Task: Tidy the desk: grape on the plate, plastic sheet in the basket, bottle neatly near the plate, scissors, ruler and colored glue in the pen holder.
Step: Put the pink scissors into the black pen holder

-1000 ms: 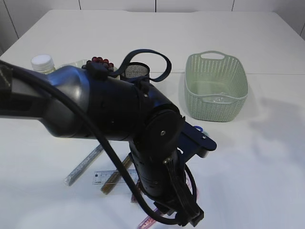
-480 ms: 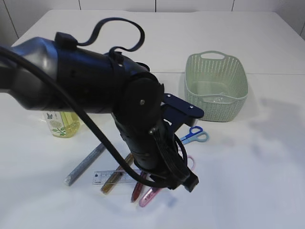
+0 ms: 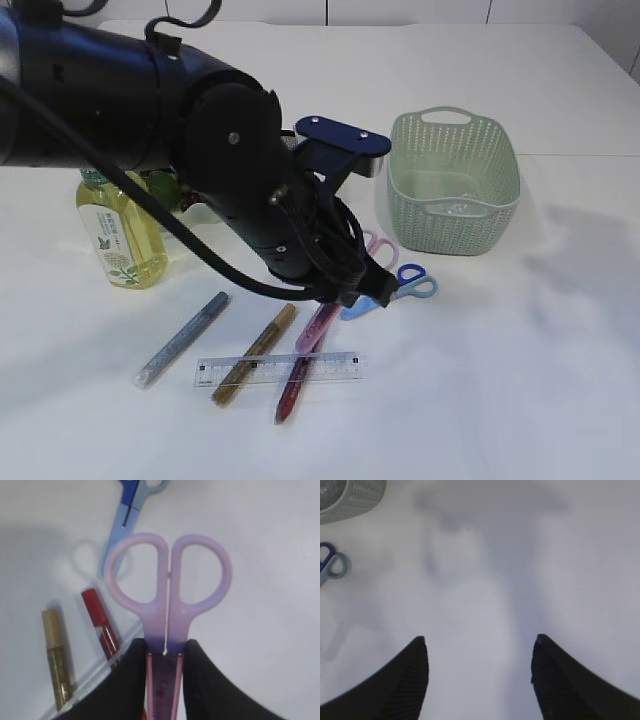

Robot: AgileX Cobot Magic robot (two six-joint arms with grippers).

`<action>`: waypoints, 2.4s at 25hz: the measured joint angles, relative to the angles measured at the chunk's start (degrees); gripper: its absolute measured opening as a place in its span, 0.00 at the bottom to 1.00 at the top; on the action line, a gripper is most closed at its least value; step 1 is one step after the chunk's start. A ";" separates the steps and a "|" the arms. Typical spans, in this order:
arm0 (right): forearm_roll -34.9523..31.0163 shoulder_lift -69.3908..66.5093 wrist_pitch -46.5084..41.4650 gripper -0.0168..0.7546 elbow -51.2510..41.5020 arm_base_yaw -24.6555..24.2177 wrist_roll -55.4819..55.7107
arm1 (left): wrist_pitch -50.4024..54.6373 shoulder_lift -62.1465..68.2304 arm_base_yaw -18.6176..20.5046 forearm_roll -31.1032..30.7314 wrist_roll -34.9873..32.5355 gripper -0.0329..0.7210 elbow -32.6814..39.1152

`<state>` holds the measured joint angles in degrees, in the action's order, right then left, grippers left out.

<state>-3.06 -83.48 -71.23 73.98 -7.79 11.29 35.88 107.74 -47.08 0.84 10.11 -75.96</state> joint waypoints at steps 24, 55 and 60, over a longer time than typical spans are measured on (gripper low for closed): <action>0.00 0.00 0.00 0.68 0.00 0.00 0.00 | -18.08 -2.05 7.78 -6.43 0.00 0.24 0.15; 0.00 0.00 0.00 0.68 0.00 0.00 0.00 | -54.34 2.73 18.99 -8.10 0.00 0.24 0.25; 0.13 0.00 0.00 0.68 0.00 0.00 0.00 | -62.62 6.40 20.21 -8.13 0.00 0.24 0.25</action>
<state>-2.93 -83.48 -71.23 73.98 -7.79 11.29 -26.73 114.14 -26.87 -7.29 10.11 -75.71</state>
